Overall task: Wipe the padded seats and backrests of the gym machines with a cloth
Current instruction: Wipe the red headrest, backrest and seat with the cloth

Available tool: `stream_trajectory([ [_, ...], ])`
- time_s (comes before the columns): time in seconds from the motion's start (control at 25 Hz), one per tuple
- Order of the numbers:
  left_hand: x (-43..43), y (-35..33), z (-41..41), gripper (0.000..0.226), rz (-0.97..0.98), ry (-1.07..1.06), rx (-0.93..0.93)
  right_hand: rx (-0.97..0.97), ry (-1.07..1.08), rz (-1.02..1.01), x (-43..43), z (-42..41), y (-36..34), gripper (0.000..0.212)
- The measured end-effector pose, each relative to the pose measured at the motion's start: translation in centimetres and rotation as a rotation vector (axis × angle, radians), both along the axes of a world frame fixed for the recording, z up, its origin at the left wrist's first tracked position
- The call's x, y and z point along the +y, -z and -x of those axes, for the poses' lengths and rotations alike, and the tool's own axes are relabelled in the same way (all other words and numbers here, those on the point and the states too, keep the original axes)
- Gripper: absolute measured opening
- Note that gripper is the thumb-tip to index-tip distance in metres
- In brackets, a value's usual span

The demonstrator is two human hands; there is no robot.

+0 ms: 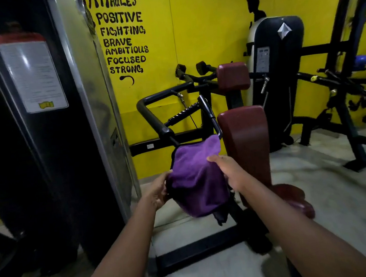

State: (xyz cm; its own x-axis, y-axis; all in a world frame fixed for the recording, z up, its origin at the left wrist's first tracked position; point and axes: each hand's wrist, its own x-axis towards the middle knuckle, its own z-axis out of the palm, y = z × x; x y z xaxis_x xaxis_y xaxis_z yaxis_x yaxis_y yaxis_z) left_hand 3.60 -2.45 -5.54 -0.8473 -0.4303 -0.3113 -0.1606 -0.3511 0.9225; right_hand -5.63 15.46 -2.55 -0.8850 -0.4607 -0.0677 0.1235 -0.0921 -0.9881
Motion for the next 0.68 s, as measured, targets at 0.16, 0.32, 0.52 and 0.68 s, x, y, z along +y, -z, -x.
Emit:
stream_trajectory([
  [0.16, 3.6, 2.7, -5.7, 0.025, 0.149, 0.017, -0.167, -0.022, 0.003, -0.082, 4.0, -5.5, 2.9, 0.017],
  [0.32, 7.5, 5.7, -11.2, 0.027, 0.568, 0.325, -0.446, 0.066, -0.051, -0.302, 8.1, -10.4, 7.4, 0.011],
  [0.52, 13.2, 6.8, -14.2, 0.041, 0.884, 0.617, -0.033, 0.139, -0.435, -0.561, 14.8, -15.1, 8.8, 0.009],
  [0.68, 16.1, 5.4, -13.1, 0.046, 1.214, 1.002, 0.232, 0.509, -0.579, -0.871, 19.1, -17.1, 6.4, 0.012],
])
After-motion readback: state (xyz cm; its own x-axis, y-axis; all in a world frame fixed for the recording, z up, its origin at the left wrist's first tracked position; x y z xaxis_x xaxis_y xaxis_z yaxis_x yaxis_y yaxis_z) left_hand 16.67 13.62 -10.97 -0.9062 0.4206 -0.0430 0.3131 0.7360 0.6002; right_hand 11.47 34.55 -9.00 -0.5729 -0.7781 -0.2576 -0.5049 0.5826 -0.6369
